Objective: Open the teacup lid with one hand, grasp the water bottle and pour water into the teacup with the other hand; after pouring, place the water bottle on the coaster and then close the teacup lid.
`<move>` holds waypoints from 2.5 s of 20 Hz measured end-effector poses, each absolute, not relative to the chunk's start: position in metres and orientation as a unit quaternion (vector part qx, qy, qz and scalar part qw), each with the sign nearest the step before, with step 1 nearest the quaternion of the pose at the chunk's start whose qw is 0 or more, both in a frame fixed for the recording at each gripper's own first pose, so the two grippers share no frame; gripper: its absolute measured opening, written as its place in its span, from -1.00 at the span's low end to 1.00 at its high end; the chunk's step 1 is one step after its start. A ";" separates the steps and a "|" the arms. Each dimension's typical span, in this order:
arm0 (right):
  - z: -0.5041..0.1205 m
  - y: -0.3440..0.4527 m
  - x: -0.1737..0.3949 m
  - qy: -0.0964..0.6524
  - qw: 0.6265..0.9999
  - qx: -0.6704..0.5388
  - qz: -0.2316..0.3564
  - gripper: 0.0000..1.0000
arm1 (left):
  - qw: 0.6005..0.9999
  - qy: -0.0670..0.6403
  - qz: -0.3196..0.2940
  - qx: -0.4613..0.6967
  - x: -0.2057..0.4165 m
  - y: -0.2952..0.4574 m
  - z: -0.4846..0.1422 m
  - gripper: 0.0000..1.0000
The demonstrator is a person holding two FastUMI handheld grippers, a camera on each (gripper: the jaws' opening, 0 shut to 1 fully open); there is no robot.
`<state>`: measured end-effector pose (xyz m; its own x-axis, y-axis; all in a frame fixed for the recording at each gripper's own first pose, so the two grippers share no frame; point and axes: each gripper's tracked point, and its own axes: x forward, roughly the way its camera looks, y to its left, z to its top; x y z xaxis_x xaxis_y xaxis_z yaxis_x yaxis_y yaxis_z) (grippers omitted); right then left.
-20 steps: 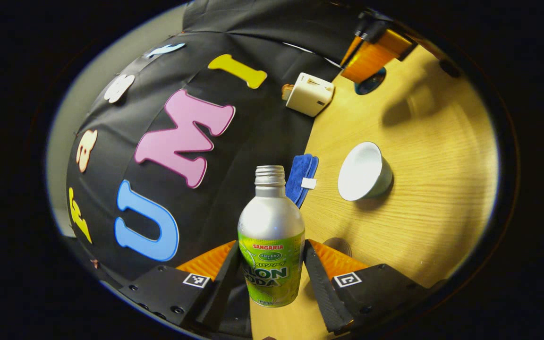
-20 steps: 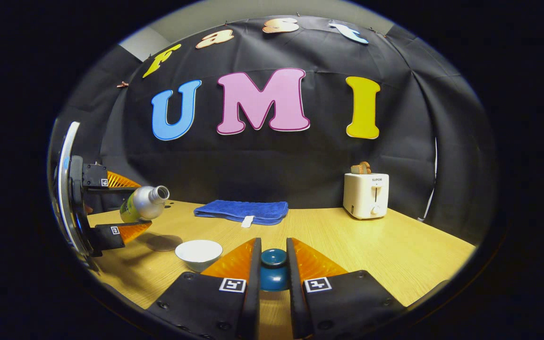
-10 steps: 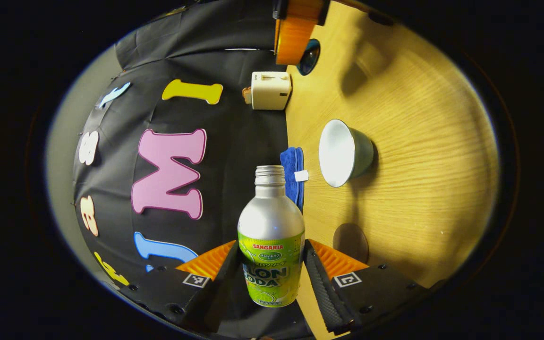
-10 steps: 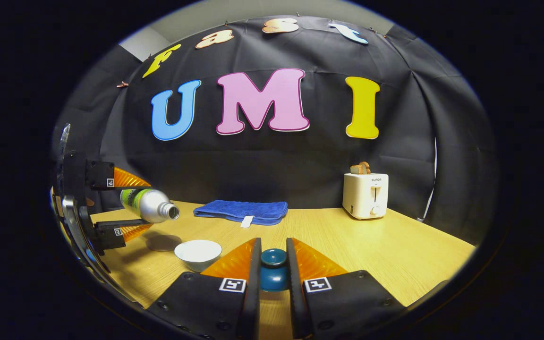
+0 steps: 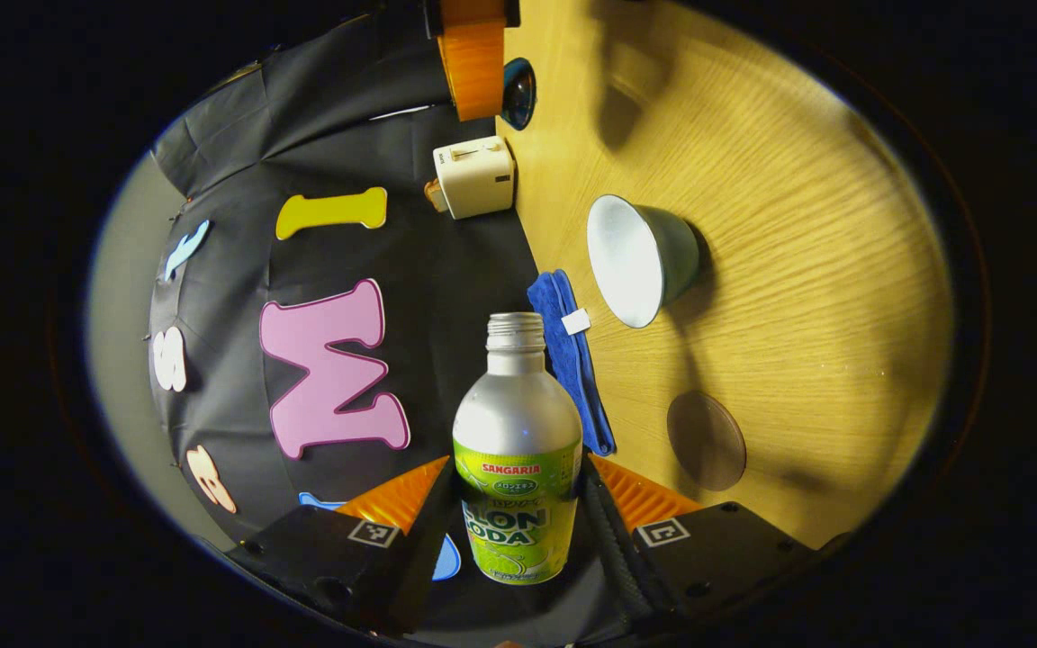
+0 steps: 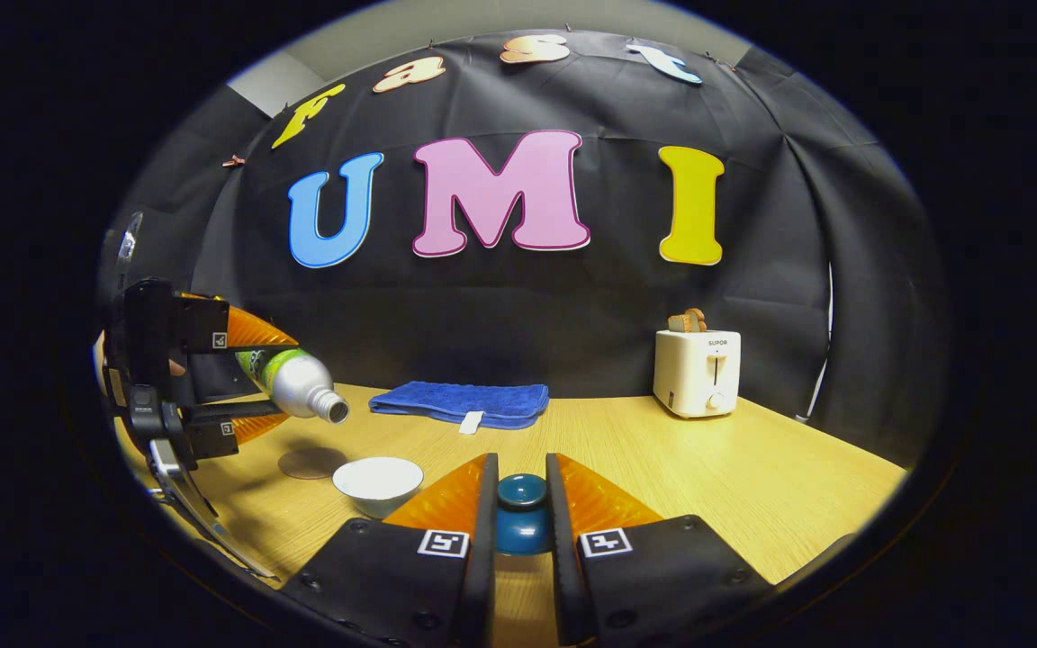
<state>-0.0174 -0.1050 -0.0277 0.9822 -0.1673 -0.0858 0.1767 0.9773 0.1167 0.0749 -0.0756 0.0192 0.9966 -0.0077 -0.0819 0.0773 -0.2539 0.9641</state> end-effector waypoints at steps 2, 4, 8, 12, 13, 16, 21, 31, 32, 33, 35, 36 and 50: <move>-0.028 -0.106 -0.019 0.038 0.994 0.062 -0.087 -0.40 | 0.599 0.027 -0.036 0.799 0.076 -0.073 0.020 0.60; -0.028 -0.105 -0.018 0.038 0.994 0.062 -0.086 -0.40 | 0.585 0.024 -0.033 0.810 0.078 -0.074 0.023 0.61; -0.028 -0.105 -0.018 0.037 0.994 0.062 -0.085 -0.40 | 0.567 0.022 -0.030 0.823 0.080 -0.070 0.027 0.60; -0.028 -0.105 -0.018 0.037 0.994 0.062 -0.084 -0.40 | 0.549 0.020 -0.026 0.835 0.081 -0.067 0.030 0.63; -0.028 -0.105 -0.017 0.037 0.994 0.062 -0.084 -0.40 | 0.545 0.020 -0.026 0.838 0.080 -0.067 0.029 0.63; -0.028 -0.105 -0.017 0.037 0.994 0.062 -0.084 -0.40 | 0.522 0.022 -0.027 0.852 0.081 -0.067 0.032 0.63; -0.028 -0.105 -0.017 0.037 0.994 0.062 -0.083 -0.40 | 0.492 0.012 -0.025 0.870 0.083 -0.065 0.041 0.63; -0.028 -0.106 -0.017 0.037 0.994 0.063 -0.083 -0.40 | 0.387 -0.028 -0.025 0.922 0.085 -0.087 0.065 0.63; -0.028 -0.106 -0.017 0.037 0.994 0.063 -0.083 -0.40 | 0.374 -0.030 -0.027 0.926 0.084 -0.090 0.067 0.63; -0.028 -0.106 -0.017 0.037 0.994 0.063 -0.083 -0.40 | 0.364 -0.032 -0.029 0.930 0.085 -0.092 0.068 0.63; -0.028 -0.105 -0.017 0.037 0.994 0.063 -0.080 -0.40 | 0.351 -0.031 -0.035 0.935 0.086 -0.097 0.065 0.63; -0.028 -0.104 -0.017 0.038 0.994 0.063 -0.079 -0.40 | 0.345 -0.030 -0.038 0.937 0.086 -0.099 0.066 0.63; -0.028 -0.105 -0.017 0.038 0.994 0.063 -0.078 -0.40 | 0.350 -0.023 -0.064 0.934 0.091 -0.111 0.059 0.63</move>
